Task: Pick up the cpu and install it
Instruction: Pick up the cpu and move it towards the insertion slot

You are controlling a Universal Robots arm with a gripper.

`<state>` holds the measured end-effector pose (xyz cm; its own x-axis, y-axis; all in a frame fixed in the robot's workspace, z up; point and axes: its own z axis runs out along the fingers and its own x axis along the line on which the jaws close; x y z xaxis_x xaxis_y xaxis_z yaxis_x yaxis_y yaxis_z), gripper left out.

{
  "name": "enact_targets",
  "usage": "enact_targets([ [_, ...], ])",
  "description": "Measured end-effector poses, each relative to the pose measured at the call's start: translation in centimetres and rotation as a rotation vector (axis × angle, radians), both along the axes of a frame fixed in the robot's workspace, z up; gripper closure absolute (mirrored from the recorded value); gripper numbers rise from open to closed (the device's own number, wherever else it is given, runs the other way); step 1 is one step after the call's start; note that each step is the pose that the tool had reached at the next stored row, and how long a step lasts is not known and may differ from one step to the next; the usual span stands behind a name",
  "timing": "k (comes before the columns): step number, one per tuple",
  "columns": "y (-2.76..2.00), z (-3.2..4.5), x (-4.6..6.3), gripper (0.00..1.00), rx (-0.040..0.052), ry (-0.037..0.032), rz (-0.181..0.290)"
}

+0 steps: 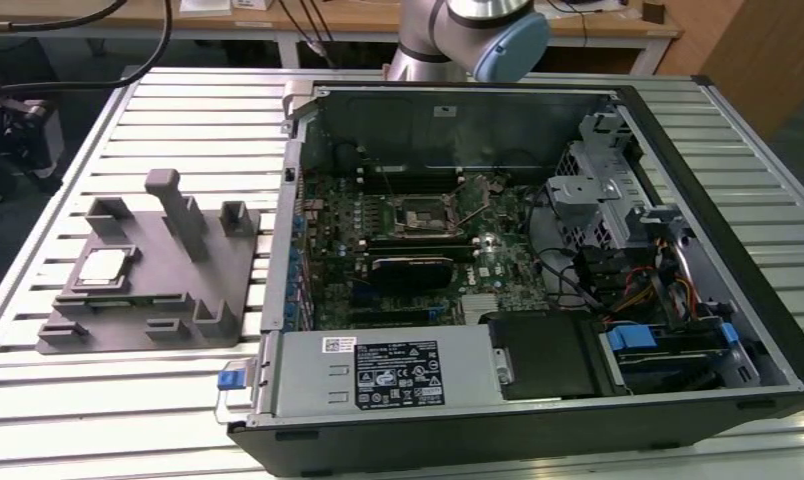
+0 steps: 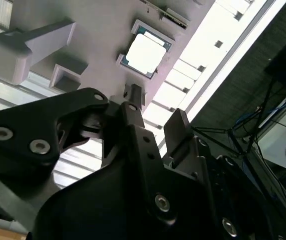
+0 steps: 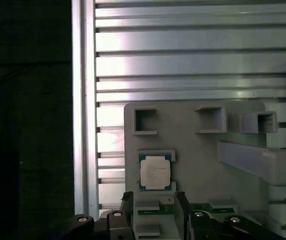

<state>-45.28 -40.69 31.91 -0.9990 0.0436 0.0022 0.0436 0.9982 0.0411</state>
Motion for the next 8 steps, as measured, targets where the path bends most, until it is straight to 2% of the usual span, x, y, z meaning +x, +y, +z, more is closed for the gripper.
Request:
enact_targets([
  [1, 0.0, -0.18, 0.0, 0.53, 0.0, 0.0, 0.0],
  [2, 0.0, -0.37, 0.0, 0.53, -0.0001, 0.0003, 0.001],
  [4, -0.01, -0.73, 0.0, 0.42, 0.0, 0.0003, 0.009],
  [6, -0.01, -1.09, 0.0, 0.42, -0.0001, 0.0003, 0.034],
  [7, -0.01, -1.27, 0.0, 0.35, -0.0001, 0.0003, 0.049],
  [8, -0.01, -1.45, 0.0, 0.35, -0.0001, 0.0002, 0.06],
])
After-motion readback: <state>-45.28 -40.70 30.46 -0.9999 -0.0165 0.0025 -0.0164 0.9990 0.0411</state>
